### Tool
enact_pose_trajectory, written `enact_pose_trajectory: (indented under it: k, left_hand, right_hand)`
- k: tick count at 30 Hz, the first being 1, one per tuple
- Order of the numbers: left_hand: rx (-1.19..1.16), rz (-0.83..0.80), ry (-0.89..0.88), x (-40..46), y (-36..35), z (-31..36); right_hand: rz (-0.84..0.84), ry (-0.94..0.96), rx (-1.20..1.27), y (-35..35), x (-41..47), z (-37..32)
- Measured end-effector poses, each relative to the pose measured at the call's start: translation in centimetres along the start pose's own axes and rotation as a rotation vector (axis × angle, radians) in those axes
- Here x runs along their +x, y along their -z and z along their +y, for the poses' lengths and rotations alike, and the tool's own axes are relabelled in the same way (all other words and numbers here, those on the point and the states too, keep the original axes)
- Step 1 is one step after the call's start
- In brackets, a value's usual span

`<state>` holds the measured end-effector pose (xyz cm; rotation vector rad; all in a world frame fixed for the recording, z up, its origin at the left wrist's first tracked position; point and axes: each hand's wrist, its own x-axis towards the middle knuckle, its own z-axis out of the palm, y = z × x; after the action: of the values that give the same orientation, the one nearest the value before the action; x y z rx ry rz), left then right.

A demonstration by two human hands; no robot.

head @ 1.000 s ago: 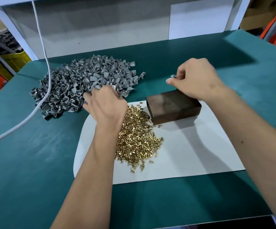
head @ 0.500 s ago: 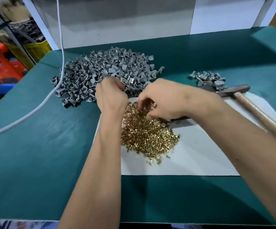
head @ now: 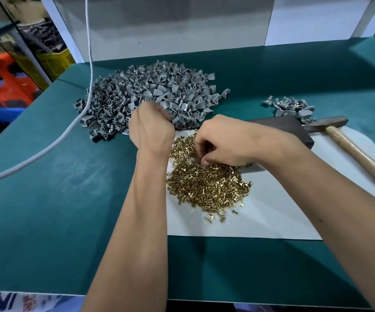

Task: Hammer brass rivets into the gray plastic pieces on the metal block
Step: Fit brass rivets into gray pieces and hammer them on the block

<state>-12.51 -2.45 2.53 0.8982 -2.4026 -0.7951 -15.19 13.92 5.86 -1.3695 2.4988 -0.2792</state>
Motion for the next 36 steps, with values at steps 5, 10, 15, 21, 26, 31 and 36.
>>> enact_pose_trajectory:
  k: [5, 10, 15, 21, 26, 31, 36]
  left_hand:
    - [-0.184, 0.111, -0.087, 0.1, -0.1, 0.6]
    - [-0.419, 0.023, -0.077, -0.3, -0.5, 1.5]
    - [-0.506, -0.064, -0.072, -0.8, -1.4, 2.4]
    - [-0.739, -0.205, -0.05, -1.7, -1.8, 3.3]
    - [-1.053, -0.385, 0.098, -2.2, -1.7, 4.2]
    - [-1.276, -0.606, 0.036, -3.7, -2.0, 5.4]
    - [-1.278, -0.722, -0.008, -5.4, -3.2, 6.3]
  right_hand:
    - [0.015, 0.011, -0.094, -0.1, -0.4, 0.1]
    - [0.097, 0.061, -0.025, 0.2, -1.1, 0.2]
    - [0.207, 0.081, 0.158, -0.1, -2.1, 0.8]
    - [0.269, 0.064, 0.156, -0.1, -2.1, 1.0]
    - [0.49, 0.066, 0.252, 0.5, -3.5, 1.9]
    - [0.8, 0.027, 0.445, 0.3, -6.2, 4.4]
    - [0.978, -0.047, 0.56, -0.6, -8.2, 6.9]
